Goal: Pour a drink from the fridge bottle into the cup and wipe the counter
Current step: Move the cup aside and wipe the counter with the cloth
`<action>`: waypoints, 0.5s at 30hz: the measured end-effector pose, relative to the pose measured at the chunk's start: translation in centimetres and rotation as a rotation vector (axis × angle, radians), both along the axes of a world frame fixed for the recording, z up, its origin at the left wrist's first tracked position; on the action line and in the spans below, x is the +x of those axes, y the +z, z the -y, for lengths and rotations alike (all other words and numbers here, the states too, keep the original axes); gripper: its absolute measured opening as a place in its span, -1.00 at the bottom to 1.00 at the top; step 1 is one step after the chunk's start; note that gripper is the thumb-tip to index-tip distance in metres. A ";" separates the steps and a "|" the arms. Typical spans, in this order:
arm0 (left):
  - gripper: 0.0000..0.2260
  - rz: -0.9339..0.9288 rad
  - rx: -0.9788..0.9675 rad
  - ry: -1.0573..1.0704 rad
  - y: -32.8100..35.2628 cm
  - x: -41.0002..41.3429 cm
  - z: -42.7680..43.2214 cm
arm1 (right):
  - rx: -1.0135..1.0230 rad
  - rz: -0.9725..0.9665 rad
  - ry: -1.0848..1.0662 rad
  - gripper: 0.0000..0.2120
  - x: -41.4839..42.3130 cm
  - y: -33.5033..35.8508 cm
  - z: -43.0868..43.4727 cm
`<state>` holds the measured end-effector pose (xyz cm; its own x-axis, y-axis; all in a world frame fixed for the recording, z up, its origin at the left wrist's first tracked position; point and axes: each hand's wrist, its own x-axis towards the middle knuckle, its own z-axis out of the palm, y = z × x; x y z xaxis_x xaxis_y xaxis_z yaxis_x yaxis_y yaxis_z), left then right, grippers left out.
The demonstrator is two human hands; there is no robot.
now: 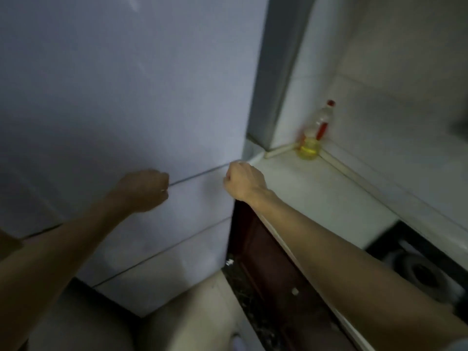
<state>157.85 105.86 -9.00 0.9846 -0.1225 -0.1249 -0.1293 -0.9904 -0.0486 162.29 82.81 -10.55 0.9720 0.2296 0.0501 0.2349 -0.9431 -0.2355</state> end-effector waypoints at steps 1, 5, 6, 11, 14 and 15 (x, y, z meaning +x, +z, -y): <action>-0.77 -0.021 0.005 -0.049 -0.4 0.4 1.6 | -0.003 -0.029 -0.055 -0.75 -1.0 -0.5 1.9; -0.76 -0.138 -0.009 -0.253 -1.7 0.7 8.5 | -0.019 -0.162 -0.264 -0.71 -5.8 -2.2 10.4; -0.76 -0.167 -0.016 -0.313 -2.0 0.6 10.5 | -0.023 -0.189 -0.315 -0.71 -7.3 -2.6 12.7; -0.79 -0.264 -0.056 -0.543 -2.4 -0.9 18.8 | -0.048 -0.254 -0.489 -0.83 -13.9 -3.6 21.0; -0.81 -0.269 -0.041 -0.651 -2.0 -2.4 24.1 | -0.032 -0.249 -0.597 -0.80 -18.3 -3.8 25.2; -0.81 -0.262 -0.026 -0.678 -1.7 -3.1 25.8 | -0.019 -0.244 -0.623 -0.78 -19.7 -3.9 26.4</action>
<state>154.74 80.04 -10.73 0.6290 -0.7017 -0.3345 -0.7196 -0.6884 0.0909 142.59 56.41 -14.50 0.9061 -0.3798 -0.1865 -0.4131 -0.8895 -0.1952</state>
